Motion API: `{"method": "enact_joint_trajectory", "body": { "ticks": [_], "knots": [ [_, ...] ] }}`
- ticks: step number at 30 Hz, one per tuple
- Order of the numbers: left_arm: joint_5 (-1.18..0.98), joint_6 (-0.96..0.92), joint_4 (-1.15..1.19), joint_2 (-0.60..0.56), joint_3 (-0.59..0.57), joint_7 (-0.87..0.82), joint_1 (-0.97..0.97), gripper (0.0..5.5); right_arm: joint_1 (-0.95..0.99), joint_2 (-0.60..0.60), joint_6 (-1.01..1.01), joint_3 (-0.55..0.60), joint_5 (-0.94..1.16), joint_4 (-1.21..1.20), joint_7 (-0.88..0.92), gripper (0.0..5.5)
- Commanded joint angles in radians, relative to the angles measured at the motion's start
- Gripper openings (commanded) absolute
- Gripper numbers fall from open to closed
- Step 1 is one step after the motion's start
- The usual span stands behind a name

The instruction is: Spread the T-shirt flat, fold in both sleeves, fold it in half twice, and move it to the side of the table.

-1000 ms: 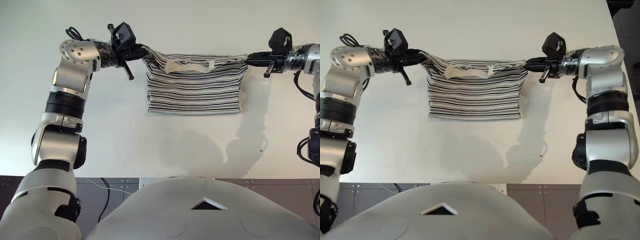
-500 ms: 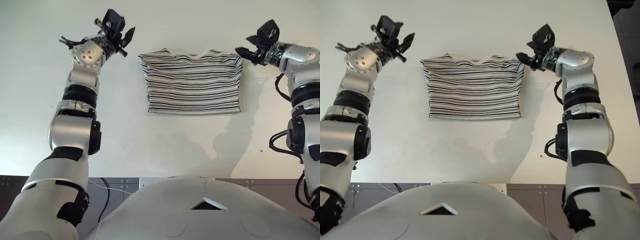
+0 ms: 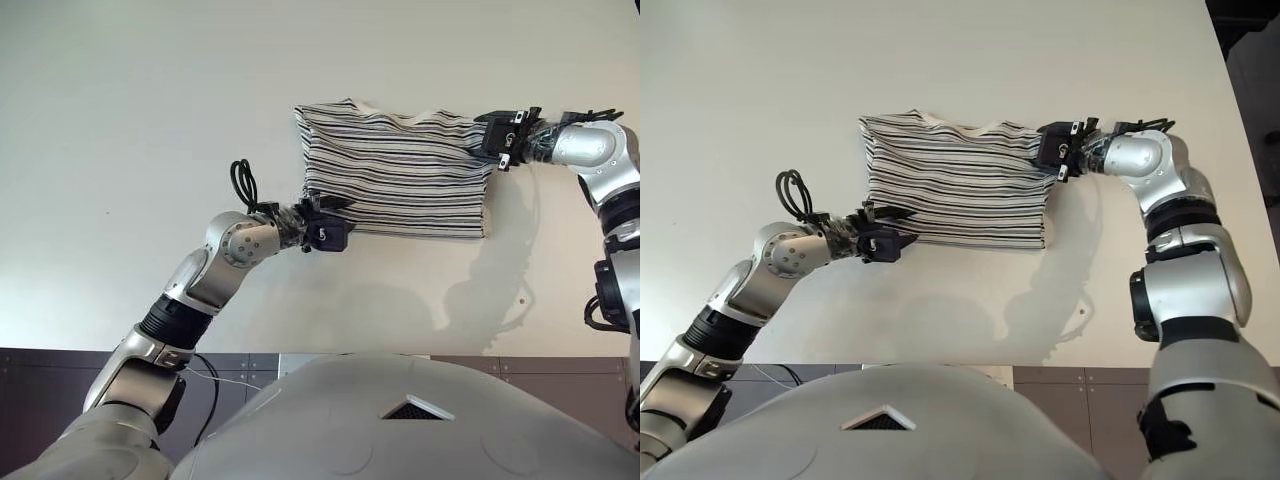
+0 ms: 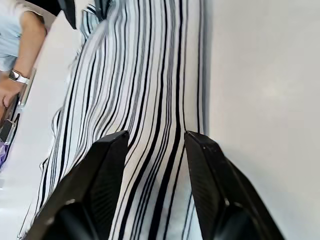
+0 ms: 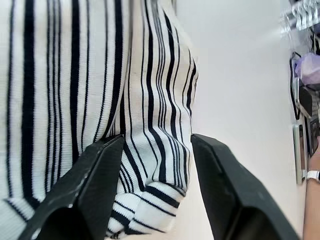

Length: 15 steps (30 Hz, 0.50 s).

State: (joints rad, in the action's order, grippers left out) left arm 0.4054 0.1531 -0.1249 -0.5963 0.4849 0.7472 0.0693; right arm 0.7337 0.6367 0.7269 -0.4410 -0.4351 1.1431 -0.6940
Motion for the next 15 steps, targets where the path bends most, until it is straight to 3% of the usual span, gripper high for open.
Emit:
{"method": "enact_joint_trajectory", "body": {
  "ticks": [1, 5, 8, 11, 15],
  "knots": [
    [0.058, -0.02, 0.105, -0.048, 0.01, 0.008, -0.008, 2.04, -0.086, 0.06, 0.092, -0.064, -0.04, -0.025, -0.143, 2.47],
    [0.029, 0.008, 0.242, -0.076, -0.036, -0.011, 0.038, 2.04, -0.24, 0.132, 0.058, -0.073, 0.139, -0.32, -0.414, 2.47],
    [-0.015, 0.093, 0.343, -0.08, -0.059, -0.008, 0.096, 2.04, -0.359, 0.176, -0.111, -0.081, 0.281, -0.643, -0.543, 2.47],
    [-0.042, 0.228, 0.466, -0.048, -0.046, -0.017, 0.171, 2.04, -0.422, 0.15, -0.346, -0.079, 0.396, -0.901, -0.587, 2.47],
    [0.077, 0.419, 0.757, -0.054, 0.021, -0.095, 0.334, 2.04, -0.42, 0.074, -0.618, -0.077, 0.457, -1.096, -0.581, 2.47]
  ]
}}
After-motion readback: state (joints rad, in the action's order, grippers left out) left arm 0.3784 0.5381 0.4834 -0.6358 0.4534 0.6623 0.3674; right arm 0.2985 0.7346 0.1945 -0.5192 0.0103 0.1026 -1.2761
